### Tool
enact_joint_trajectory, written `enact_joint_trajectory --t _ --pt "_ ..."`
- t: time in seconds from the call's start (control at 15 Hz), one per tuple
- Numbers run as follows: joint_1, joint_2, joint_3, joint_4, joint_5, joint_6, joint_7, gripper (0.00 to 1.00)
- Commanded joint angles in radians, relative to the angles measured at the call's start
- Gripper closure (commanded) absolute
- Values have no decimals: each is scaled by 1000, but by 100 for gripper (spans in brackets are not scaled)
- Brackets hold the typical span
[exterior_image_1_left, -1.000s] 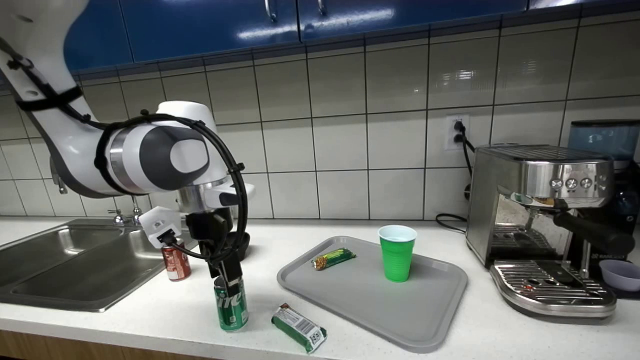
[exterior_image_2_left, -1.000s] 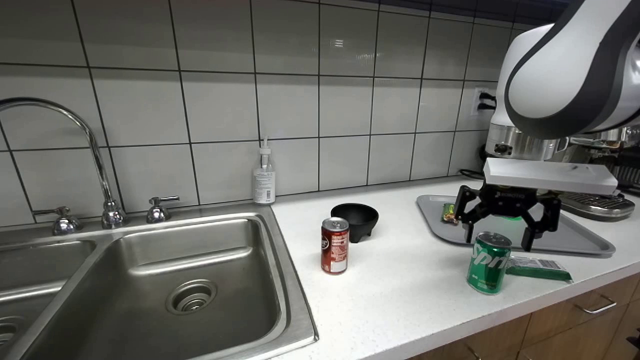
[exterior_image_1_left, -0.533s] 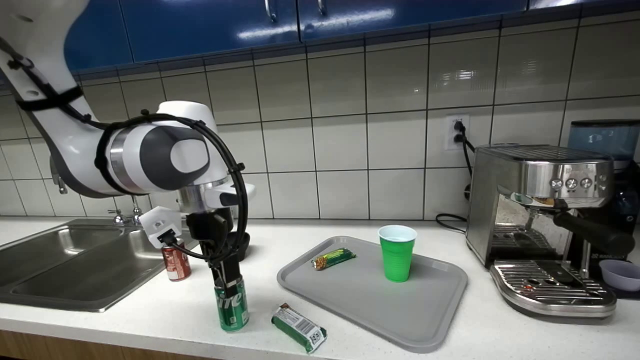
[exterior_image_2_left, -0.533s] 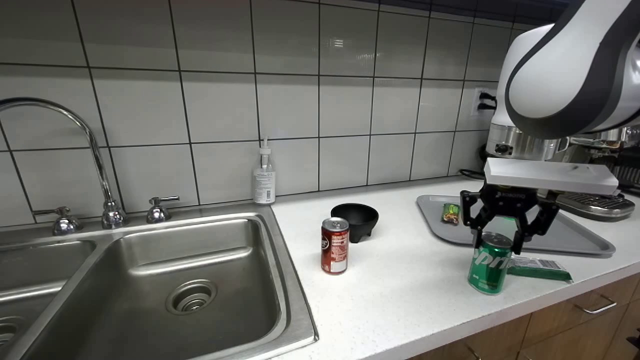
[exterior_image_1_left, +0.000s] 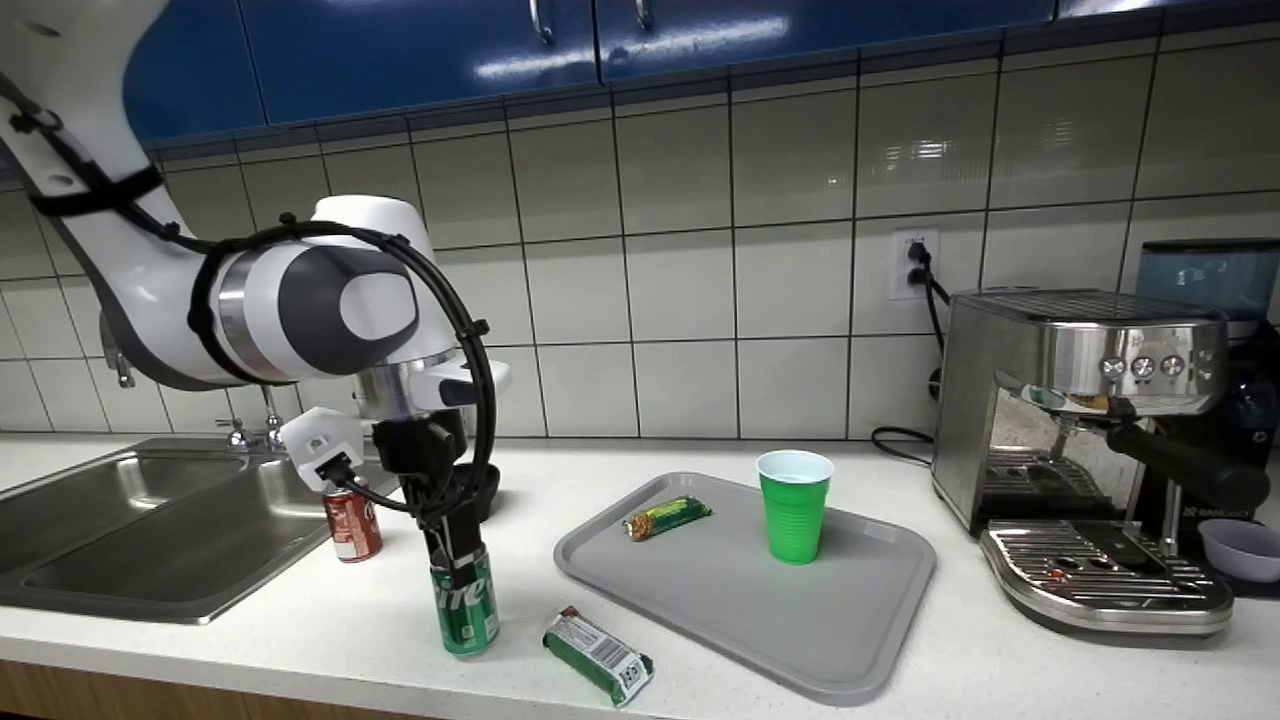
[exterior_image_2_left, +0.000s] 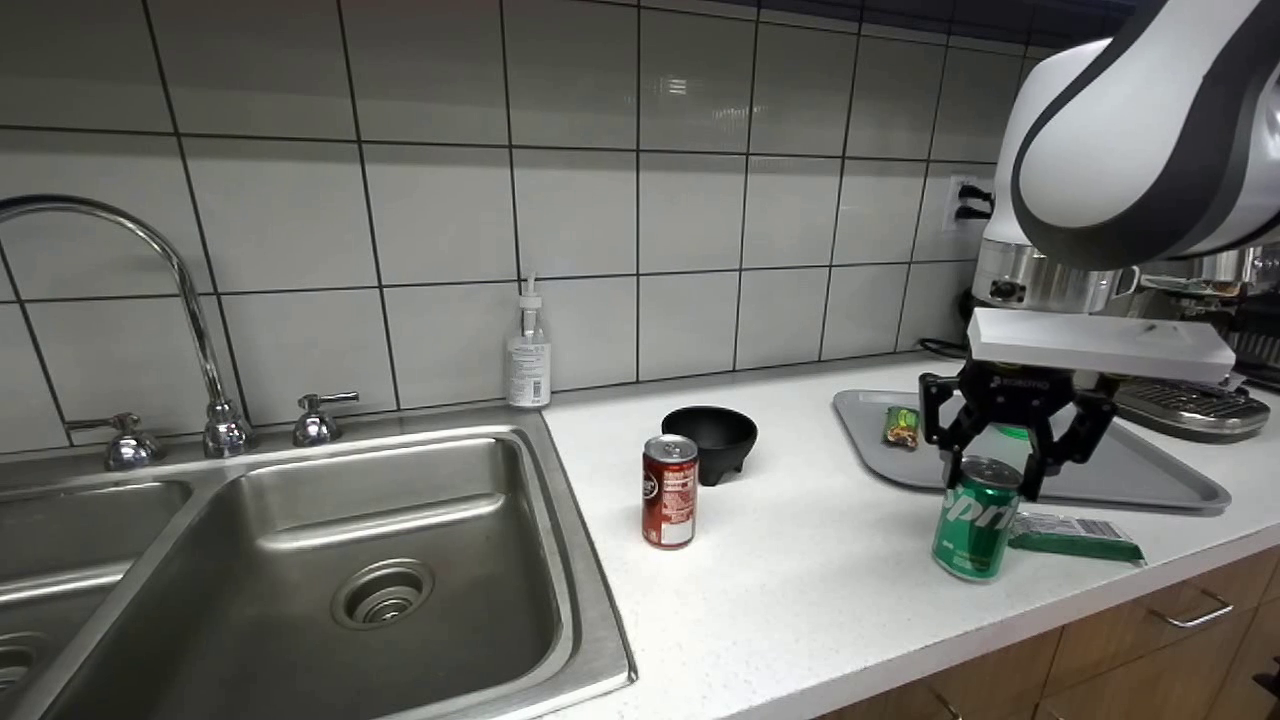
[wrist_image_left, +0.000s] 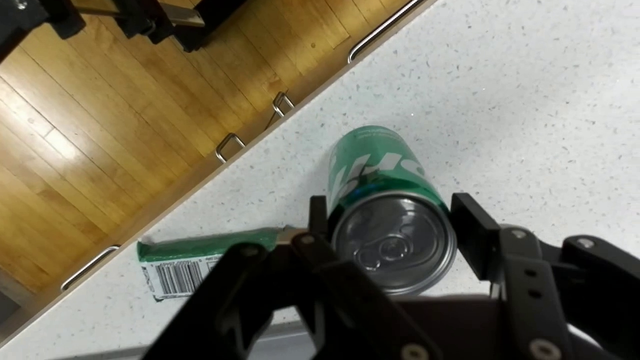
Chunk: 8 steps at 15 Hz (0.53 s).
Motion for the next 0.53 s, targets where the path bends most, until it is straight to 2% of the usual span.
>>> enact_joint_trajectory --t 0.0,0.47 --pt "-33 -69 33 -6 8 -30 -12 62" --pt "-71 -72 36 27 -12 -21 -13 62"
